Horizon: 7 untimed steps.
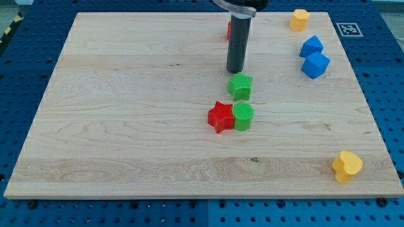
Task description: Move your arm closer to the red circle
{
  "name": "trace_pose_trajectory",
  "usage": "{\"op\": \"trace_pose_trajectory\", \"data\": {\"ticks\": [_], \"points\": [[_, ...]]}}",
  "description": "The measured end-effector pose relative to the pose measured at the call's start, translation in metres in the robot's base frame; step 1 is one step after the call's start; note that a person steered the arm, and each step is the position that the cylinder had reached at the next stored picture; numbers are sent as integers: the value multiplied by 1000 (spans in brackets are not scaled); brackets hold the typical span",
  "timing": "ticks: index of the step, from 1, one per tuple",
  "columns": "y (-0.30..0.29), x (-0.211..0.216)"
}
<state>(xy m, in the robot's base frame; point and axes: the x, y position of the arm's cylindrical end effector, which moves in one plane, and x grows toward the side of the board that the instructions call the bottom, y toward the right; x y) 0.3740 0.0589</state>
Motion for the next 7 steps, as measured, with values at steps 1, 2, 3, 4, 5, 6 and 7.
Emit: {"op": "trace_pose_trajectory", "data": {"ticks": [1, 2, 3, 4, 5, 6, 7], "points": [[0, 5], [0, 33], [0, 59], [0, 62], [0, 21], [2, -50], [32, -79]]}}
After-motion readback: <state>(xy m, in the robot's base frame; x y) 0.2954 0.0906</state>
